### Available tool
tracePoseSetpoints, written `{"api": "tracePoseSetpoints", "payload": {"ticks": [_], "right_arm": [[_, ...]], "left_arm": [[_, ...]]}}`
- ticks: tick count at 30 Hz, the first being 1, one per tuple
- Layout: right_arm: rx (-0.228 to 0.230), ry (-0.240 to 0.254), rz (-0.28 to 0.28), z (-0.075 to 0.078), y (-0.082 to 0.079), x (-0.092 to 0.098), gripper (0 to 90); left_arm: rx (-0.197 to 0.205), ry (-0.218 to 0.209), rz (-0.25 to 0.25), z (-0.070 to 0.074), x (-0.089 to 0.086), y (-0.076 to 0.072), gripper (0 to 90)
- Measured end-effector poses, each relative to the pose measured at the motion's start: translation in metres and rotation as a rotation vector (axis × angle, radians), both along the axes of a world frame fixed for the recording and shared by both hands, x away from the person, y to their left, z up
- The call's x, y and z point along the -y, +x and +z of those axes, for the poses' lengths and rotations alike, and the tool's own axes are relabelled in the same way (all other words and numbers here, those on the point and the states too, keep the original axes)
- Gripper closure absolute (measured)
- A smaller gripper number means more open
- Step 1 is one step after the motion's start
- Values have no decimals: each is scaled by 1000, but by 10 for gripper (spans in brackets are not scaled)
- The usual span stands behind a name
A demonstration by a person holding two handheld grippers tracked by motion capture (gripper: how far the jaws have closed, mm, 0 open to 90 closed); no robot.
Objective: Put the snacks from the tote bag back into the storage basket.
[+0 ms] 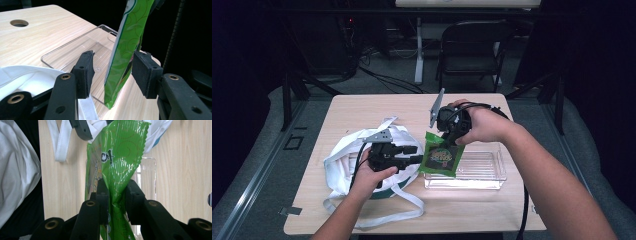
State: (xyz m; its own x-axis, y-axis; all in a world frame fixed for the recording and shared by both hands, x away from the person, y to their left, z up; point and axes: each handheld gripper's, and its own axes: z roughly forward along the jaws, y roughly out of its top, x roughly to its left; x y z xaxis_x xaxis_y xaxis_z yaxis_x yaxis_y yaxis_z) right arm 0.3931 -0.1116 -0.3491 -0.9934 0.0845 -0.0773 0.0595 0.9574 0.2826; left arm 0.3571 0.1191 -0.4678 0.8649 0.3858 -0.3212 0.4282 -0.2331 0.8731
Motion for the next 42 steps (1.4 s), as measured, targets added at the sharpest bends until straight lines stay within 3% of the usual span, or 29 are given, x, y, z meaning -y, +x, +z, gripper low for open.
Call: {"api": "tracePoseSetpoints", "payload": {"ticks": [20,31,42], "right_arm": [[53,-39,-19,4,8,8,753],[72,-86,-26,-1,16,12,753],[91,-100,-48,-7,28,19,753]], "left_arm": [[11,13,115,2,-30,5,487],[12,22,173,2,-48,5,488],[10,26,220,1,-61,1,488]]}}
